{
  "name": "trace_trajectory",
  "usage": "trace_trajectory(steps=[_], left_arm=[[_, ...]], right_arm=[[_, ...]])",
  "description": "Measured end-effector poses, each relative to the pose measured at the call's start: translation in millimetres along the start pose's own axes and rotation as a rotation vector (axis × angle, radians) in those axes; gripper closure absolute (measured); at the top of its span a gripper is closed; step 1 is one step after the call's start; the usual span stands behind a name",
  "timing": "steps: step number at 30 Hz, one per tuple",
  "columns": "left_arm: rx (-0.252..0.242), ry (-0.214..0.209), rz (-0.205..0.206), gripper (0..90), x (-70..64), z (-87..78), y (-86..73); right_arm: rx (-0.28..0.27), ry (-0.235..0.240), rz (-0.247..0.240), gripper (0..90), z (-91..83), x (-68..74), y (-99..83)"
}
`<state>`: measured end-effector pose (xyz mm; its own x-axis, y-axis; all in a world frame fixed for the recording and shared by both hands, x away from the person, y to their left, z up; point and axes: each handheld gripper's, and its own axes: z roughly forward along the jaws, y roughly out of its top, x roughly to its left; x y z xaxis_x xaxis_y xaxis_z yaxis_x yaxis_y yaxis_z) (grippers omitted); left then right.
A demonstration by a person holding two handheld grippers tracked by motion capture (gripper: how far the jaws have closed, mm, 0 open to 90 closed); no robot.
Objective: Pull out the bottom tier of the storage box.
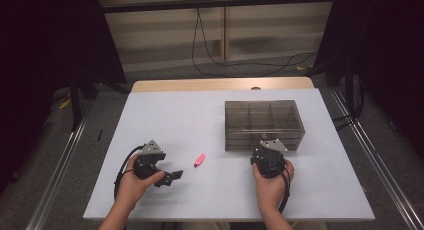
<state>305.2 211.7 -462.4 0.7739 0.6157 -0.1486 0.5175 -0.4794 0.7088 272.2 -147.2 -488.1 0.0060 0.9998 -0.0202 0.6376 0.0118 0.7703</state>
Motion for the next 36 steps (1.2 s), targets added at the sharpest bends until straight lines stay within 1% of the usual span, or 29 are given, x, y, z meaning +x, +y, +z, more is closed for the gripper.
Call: trace_trajectory(steps=[1, 2, 5, 7, 9, 10, 12, 16, 24, 25, 26, 27, 36], left_arm=[[0.000, 0.000, 0.000, 4.2, 0.0, 0.0, 0.0], [0.000, 0.000, -0.001, 4.3, 0.2, -0.1, -0.5], [0.000, -0.001, -0.002, 4.2, 1.0, -0.2, -1.0], [0.004, 0.000, 0.003, 4.2, 1.5, -0.6, -1.1], [0.003, 0.002, 0.002, 4.2, 1.6, -0.8, -0.9], [-0.008, 0.000, -0.004, 4.2, 1.3, -0.2, -1.0], [-0.013, 0.001, -0.003, 4.2, 1.5, 0.2, -0.9], [-0.001, 0.000, 0.000, 4.2, 1.7, 0.1, -0.8], [0.002, 0.001, 0.005, 4.2, 1.5, -0.1, -0.7], [0.002, 0.001, 0.005, 4.3, 1.5, -0.1, -0.7], [-0.010, 0.000, 0.001, 4.3, 1.1, 0.6, -1.0], [-0.002, 0.002, 0.002, 4.2, 0.9, 0.0, -0.4], [-0.002, 0.000, 0.002, 4.3, 0.2, 0.2, 0.0]], right_arm=[[0.000, 0.000, 0.000, 50.6, 0.0, 0.0, 0.0], [0.000, -0.006, 0.011, 49.1, 0.4, 1.6, 0.3], [0.000, -0.019, 0.008, 49.4, 0.8, 3.2, 0.5], [0.004, -0.027, 0.015, 54.2, 1.0, 3.9, 0.7], [0.010, -0.025, 0.031, 55.2, 0.9, 2.5, 0.9], [0.012, -0.028, 0.029, 55.3, 0.9, 2.9, 1.2], [0.017, -0.033, 0.022, 55.4, 1.0, 3.4, 1.7], [0.025, -0.030, 0.016, 55.5, 0.8, 3.0, 2.5], [0.028, -0.021, -0.002, 55.5, -0.6, 1.5, 1.7], [0.028, -0.021, -0.002, 55.5, -0.6, 1.5, 1.7], [0.028, -0.021, 0.000, 55.6, -0.9, 1.5, 1.5], [0.029, -0.022, 0.002, 55.6, -1.3, 1.7, 1.1], [0.029, -0.015, 0.002, 55.6, -4.8, 0.8, -1.4]])
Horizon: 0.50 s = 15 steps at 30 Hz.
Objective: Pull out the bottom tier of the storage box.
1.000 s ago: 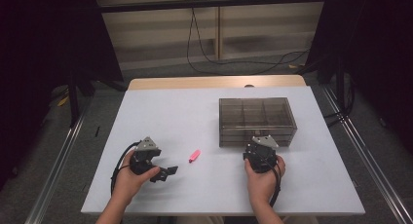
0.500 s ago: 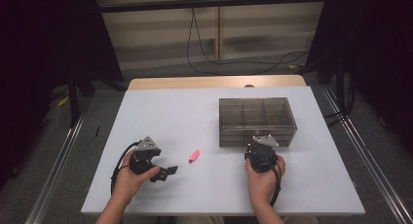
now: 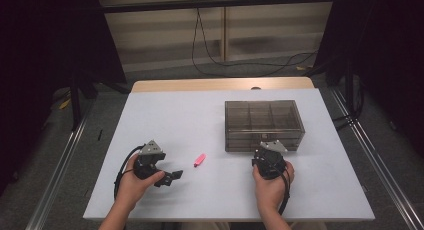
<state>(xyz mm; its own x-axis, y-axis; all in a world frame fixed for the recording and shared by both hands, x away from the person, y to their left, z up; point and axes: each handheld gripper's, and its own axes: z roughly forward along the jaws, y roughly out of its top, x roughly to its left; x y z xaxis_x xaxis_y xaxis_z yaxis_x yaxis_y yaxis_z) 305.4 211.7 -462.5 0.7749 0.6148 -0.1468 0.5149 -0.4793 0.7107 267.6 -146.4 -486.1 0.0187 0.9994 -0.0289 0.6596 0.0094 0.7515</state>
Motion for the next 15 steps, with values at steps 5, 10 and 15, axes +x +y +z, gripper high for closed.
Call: trace_trajectory(steps=[5, 10, 15], left_arm=[[-0.002, 0.001, 0.001, 4.3, -0.1, -0.3, 0.3], [-0.002, -0.003, 0.000, 4.3, 0.1, -0.2, 0.1], [0.001, -0.001, 0.007, 4.3, -0.1, -0.4, 0.6]], right_arm=[[-0.003, 0.002, -0.004, 55.5, -1.3, -0.5, -1.4], [-0.002, 0.007, -0.004, 55.5, -3.2, -1.0, -2.9], [-0.006, 0.014, 0.003, 55.5, -5.5, -1.6, -5.3]])
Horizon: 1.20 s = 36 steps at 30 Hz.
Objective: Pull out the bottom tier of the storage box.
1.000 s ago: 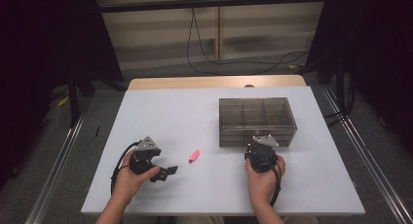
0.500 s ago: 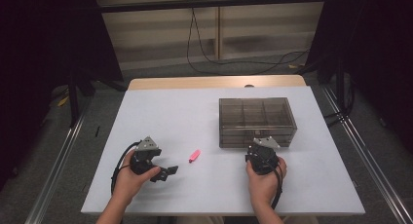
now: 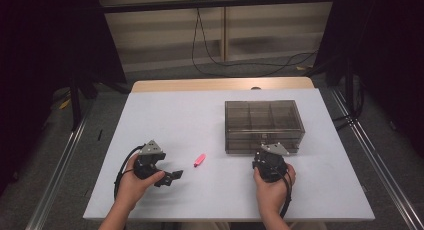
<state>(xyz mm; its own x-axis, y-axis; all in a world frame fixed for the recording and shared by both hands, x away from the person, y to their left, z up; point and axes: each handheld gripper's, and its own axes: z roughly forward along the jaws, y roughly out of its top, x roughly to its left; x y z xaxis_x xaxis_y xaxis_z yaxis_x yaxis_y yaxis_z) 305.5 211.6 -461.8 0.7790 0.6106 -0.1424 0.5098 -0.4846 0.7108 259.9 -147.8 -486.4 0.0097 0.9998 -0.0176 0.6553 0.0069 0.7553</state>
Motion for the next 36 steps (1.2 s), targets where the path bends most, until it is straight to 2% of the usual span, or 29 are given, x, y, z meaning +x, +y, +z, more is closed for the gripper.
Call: trace_trajectory(steps=[19, 36], left_arm=[[-0.013, -0.001, -0.005, 4.3, -1.7, 1.4, 0.3], [-0.005, -0.005, -0.003, 4.3, -1.8, 1.3, 0.4]], right_arm=[[-0.006, 0.014, 0.010, 55.4, -8.7, -0.5, -7.8], [-0.006, 0.026, 0.023, 55.5, -16.0, -0.8, -13.1]])
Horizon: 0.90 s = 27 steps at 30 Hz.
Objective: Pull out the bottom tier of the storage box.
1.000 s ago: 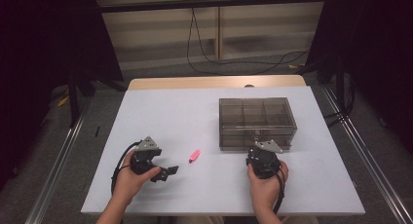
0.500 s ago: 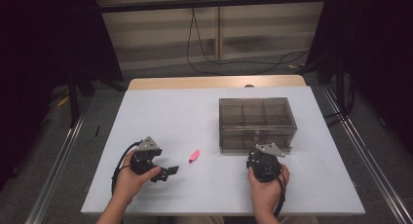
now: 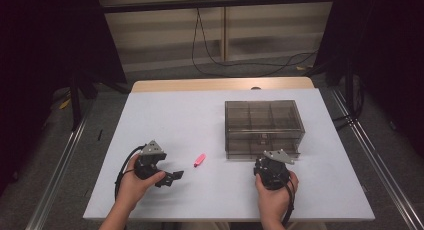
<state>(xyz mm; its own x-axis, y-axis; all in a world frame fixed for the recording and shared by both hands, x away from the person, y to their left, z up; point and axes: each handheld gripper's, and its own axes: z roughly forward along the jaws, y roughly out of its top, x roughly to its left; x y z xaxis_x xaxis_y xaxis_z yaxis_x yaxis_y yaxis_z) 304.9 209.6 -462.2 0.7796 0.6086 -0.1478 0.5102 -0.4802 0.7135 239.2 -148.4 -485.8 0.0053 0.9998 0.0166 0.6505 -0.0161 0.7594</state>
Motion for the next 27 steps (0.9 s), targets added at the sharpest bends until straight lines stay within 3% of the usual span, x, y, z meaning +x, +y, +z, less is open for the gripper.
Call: trace_trajectory(steps=[6, 7, 16, 27], left_arm=[[0.002, 0.003, 0.000, 4.3, -0.3, 0.0, 0.0], [-0.006, 0.003, 0.000, 4.3, -0.4, 0.5, -0.2], [-0.002, 0.001, 0.003, 4.2, -1.1, 0.7, -0.2], [0.000, 0.000, 0.003, 4.3, -2.4, 1.0, -0.1]], right_arm=[[-0.008, -0.004, -0.008, 57.3, -3.1, 0.5, -1.1], [-0.028, -0.005, -0.017, 72.2, -6.6, -0.4, -1.3], [-0.029, 0.007, -0.008, 64.6, -9.7, -3.8, -0.8], [-0.033, 0.031, -0.016, 62.6, -13.7, -6.2, 5.5]])
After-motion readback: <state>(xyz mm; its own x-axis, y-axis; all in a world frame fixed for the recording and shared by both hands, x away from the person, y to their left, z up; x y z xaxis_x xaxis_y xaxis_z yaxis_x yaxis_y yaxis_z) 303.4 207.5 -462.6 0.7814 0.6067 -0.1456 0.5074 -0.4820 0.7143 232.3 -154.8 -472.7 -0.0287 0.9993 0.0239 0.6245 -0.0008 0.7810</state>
